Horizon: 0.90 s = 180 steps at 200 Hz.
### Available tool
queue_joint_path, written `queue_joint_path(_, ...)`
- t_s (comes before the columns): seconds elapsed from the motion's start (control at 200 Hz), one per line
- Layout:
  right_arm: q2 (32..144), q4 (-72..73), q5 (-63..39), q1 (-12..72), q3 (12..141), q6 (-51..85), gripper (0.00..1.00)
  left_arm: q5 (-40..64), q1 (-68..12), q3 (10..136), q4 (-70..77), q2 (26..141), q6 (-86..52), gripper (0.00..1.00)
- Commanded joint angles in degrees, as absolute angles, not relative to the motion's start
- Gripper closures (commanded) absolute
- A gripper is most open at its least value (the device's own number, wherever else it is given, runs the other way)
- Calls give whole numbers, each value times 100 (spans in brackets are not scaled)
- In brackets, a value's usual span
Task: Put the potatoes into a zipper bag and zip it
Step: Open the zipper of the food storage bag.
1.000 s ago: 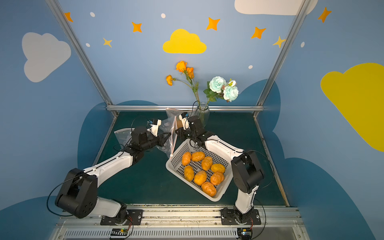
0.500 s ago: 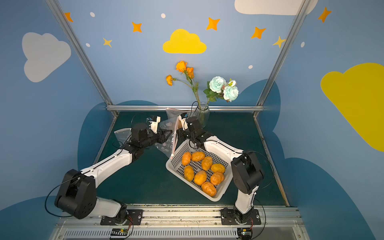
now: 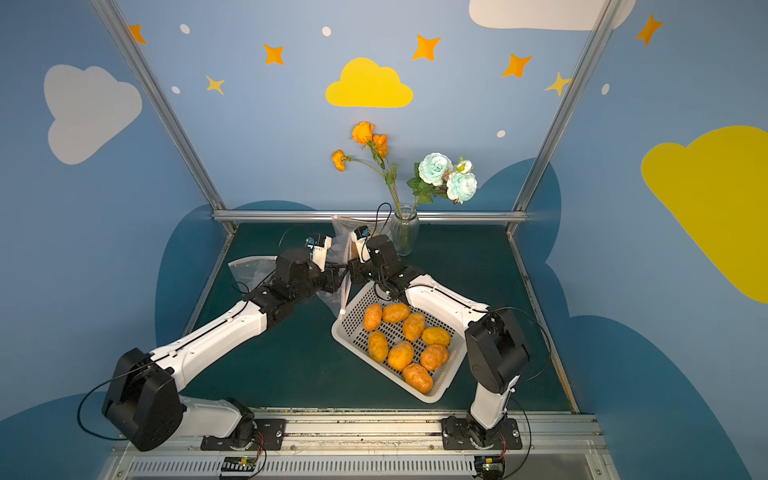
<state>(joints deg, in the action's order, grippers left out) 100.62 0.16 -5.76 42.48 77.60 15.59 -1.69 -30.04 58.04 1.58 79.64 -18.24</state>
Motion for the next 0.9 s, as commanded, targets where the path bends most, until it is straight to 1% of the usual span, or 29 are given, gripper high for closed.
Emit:
queue_joint_path(0.0, 9853, 44, -653, 4245, 7757, 1546, 100, -751, -3065, 6103, -271, 8134, -1691, 56)
queue_joint_path(0.11, 9843, 38, -635, 4247, 7768, 1525, 100, -1113, -3132, 6392, -617, 8363, -1661, 51)
queue_joint_path(0.195, 9878, -8, -598, 4245, 7829, 1515, 100, -1258, -3216, 6607, -834, 8508, -1604, 48)
queue_joint_path(0.37, 9975, -87, -563, 4238, 7961, 1537, 100, -1529, -3418, 6716, -924, 8526, -1503, 41)
queue_joint_path(0.551, 9972, -76, -615, 4222, 7965, 1580, 100, -1762, -3513, 6787, -1060, 8557, -1472, 38)
queue_joint_path(0.646, 9917, -28, -645, 4228, 7903, 1590, 100, -1934, -3516, 6901, -1189, 8678, -1510, 41)
queue_joint_path(0.776, 9870, -15, -642, 4236, 7849, 1608, 100, -2170, -3516, 7068, -1324, 8822, -1580, 50)
queue_joint_path(0.896, 9894, -58, -598, 4236, 7850, 1606, 100, -2197, -3515, 7126, -1301, 8809, -1593, 57)
